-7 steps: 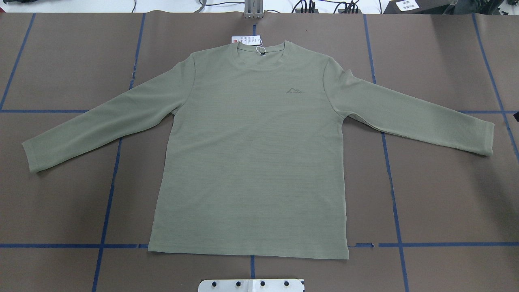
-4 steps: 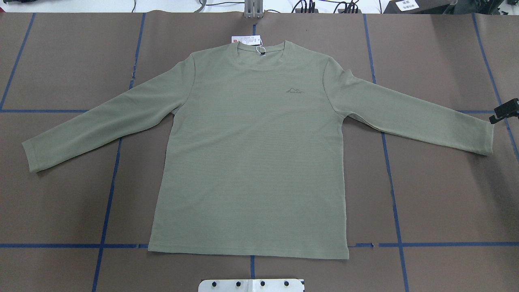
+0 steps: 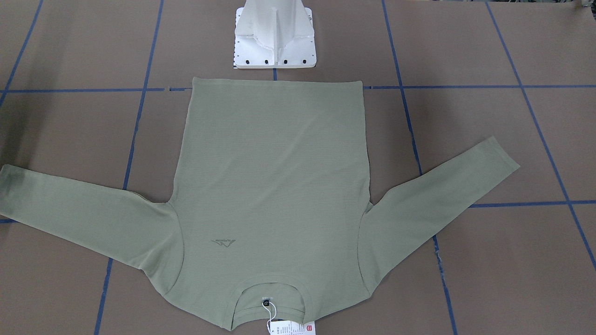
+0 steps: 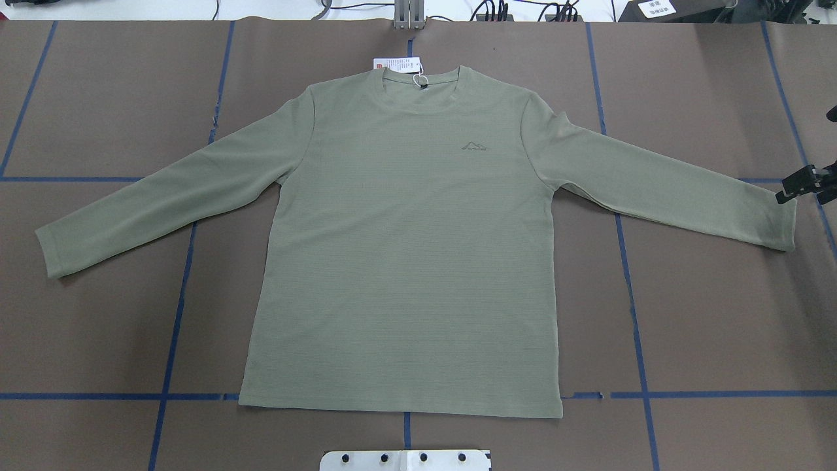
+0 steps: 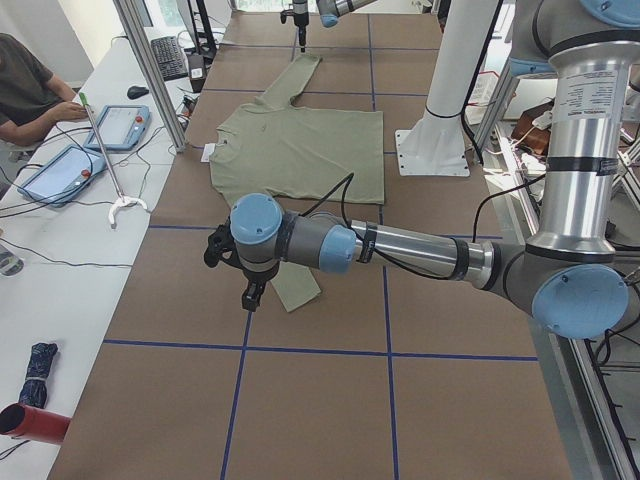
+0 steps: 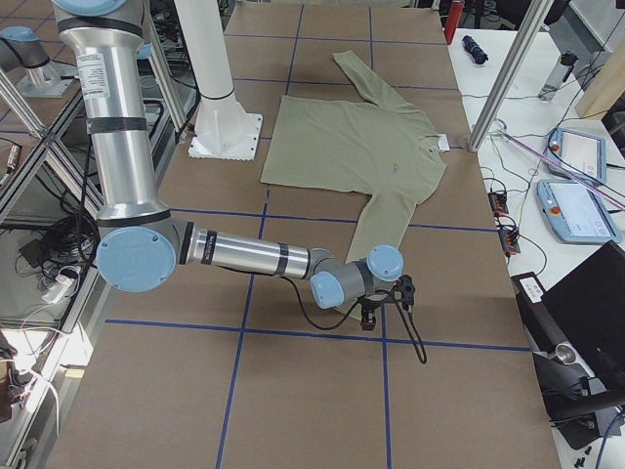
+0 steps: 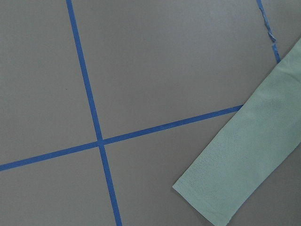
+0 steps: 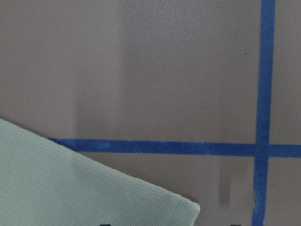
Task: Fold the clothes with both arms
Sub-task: 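Move the right gripper to the sleeve cuff nearest it and grasp it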
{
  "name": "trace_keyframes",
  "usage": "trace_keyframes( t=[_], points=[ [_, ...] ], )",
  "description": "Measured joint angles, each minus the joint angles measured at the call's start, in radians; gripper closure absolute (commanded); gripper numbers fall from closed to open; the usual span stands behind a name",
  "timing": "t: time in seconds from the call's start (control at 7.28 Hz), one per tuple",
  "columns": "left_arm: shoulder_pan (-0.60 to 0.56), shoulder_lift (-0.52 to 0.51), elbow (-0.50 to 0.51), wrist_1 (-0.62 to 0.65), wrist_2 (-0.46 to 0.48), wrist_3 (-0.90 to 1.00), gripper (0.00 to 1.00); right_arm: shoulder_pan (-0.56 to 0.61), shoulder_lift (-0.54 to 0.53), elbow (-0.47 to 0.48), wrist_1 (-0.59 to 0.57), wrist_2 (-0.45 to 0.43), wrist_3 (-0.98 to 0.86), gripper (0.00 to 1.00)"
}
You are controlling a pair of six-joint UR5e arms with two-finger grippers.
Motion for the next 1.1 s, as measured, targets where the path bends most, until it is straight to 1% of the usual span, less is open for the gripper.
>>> trace_keyframes(
  t=[0.27,0.55,0.69,0.82,0.96,1.1],
  points=[
    [0.0,-0.001,0.0,-0.001,0.0,0.001,0.0,-0.001,0.027,-0.026,0.004,-0.019,0.045,0.23],
    [0.0,-0.001,-0.001,-0.001,0.0,0.003,0.0,-0.003,0.031,-0.036,0.005,-0.027,0.078,0.23],
    [0.0,-0.001,-0.001,-0.004,0.0,0.002,0.0,-0.005,0.031,-0.041,0.005,-0.027,0.085,0.26],
    [0.0,-0.001,-0.001,-0.008,0.0,0.001,0.0,-0.007,0.03,-0.046,0.004,-0.028,0.087,0.27],
    [0.0,-0.001,-0.002,-0.012,0.0,0.001,0.0,-0.009,0.028,-0.048,0.004,-0.027,0.087,0.31],
    [0.0,-0.001,-0.002,-0.013,0.0,0.001,0.0,-0.01,0.027,-0.049,0.004,-0.027,0.088,0.42]
  ],
)
